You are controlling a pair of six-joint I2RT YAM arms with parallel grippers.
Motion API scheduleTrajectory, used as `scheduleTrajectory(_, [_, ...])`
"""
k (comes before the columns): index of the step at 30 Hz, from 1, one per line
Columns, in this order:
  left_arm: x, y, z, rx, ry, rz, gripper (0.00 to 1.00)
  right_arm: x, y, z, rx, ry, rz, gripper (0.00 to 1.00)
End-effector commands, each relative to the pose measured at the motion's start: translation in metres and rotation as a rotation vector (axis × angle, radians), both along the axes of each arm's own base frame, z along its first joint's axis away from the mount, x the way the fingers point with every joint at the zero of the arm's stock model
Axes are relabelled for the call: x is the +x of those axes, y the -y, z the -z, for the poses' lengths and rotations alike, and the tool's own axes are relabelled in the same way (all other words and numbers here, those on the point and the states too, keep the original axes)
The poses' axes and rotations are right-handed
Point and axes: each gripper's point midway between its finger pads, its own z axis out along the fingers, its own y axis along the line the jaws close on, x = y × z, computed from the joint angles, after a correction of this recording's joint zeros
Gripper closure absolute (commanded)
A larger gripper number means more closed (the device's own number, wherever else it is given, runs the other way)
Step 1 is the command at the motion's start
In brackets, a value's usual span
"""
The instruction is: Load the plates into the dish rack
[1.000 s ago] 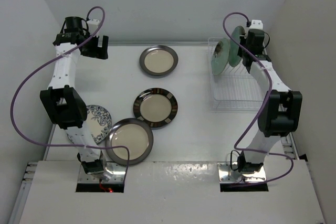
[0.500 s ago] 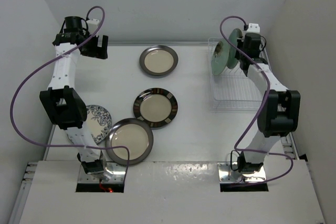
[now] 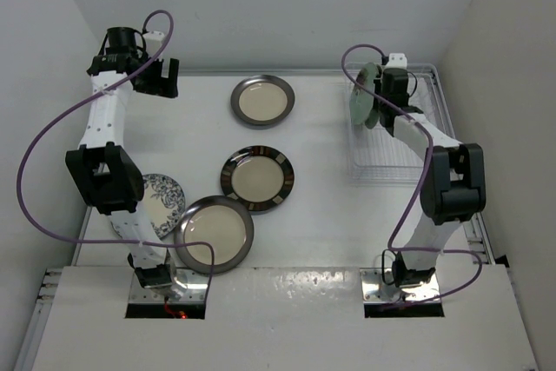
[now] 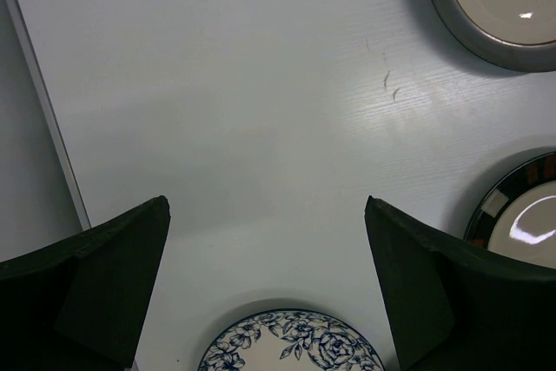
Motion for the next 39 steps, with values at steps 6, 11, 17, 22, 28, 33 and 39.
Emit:
scheduleTrajectory(6, [-0.004, 0.007, -0.020, 0.036, 0.051, 0.042, 0.00, 0.021, -0.008, -0.072, 0.028, 0.247, 0.023, 0.45])
scheduleTrajectory(11, [-0.026, 0.047, 0.013, 0.065, -0.061, 0.247, 0.00, 0.008, 0.007, -0.108, -0.002, 0.307, 0.076, 0.34])
scheduleTrajectory(17, [-0.064, 0.039, 0.075, 0.149, -0.287, 0.303, 0.28, -0.023, 0.034, -0.158, -0.049, 0.391, 0.184, 0.21])
scheduleTrajectory(22, [-0.123, -0.002, 0.111, 0.211, -0.589, 0.336, 0.18, -0.042, 0.032, -0.167, -0.058, 0.347, 0.127, 0.03])
scheduleTrajectory(28, [-0.160, 0.077, 0.106, 0.058, -0.513, 0.736, 0.07, -0.050, -0.051, -0.161, 0.080, 0.208, -0.292, 0.00])
scheduleTrajectory(33, [-0.193, 0.130, 0.128, 0.056, -0.534, 1.047, 0.05, -0.066, -0.114, -0.142, 0.106, 0.153, -0.514, 0.00])
scheduleTrajectory(39, [-0.204, 0.113, 0.164, 0.077, -0.647, 1.042, 0.06, -0.087, -0.150, -0.135, 0.060, 0.117, -0.624, 0.00])
